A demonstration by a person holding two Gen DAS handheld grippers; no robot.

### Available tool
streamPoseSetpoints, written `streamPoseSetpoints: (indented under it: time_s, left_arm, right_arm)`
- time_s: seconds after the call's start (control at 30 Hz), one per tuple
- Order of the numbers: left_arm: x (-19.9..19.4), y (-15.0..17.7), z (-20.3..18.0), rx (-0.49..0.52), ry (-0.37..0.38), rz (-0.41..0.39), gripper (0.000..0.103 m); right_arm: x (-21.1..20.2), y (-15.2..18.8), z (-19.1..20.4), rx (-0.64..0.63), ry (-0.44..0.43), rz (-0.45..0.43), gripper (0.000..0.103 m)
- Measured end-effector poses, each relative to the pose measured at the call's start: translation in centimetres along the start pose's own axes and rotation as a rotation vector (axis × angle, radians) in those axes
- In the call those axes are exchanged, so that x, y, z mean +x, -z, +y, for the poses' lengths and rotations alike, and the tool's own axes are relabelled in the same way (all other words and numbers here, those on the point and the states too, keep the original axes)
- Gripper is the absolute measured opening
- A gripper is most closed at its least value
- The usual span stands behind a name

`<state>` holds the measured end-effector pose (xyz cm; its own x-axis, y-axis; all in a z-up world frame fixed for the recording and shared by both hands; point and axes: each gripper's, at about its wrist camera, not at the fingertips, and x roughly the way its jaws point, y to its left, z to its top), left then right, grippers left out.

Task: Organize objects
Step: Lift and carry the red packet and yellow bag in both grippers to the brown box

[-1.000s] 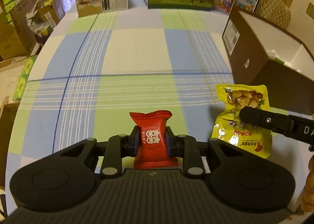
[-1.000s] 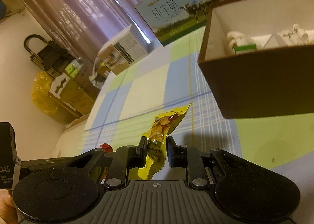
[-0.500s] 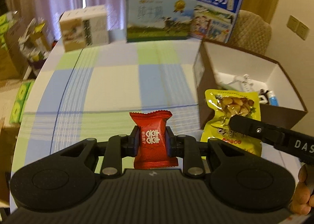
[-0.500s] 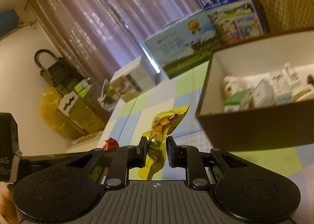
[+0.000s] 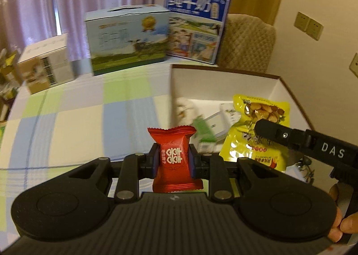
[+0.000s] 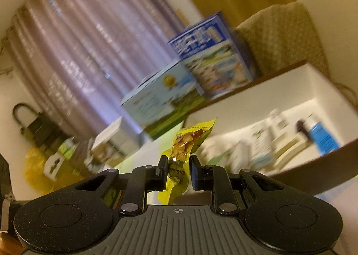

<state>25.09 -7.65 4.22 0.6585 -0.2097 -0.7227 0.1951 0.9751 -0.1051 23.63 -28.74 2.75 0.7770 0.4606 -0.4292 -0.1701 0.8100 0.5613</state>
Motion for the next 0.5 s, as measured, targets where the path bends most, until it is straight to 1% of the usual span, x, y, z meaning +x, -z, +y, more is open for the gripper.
streamPoseSetpoints:
  time_s: [0.17, 0.4, 0.5]
  left_arm:
    - [2.5, -2.1, -3.1, 0.046, 0.024, 0.008, 0.021]
    - [6.4, -4.6, -6.1, 0.1, 0.031, 0.029, 0.021]
    - [8.0, -5.5, -7.1, 0.135, 0.029, 0.042, 0.021]
  right_arm:
    - [-0.1, -2.6, -2.9, 0.03, 0.068, -0.043, 0.017]
    - [1.1, -5.0, -6.6, 0.03, 0.165, -0.035, 0.017]
    - [1.7, -6.1, -7.6, -0.009, 0.194, -0.034, 0.017]
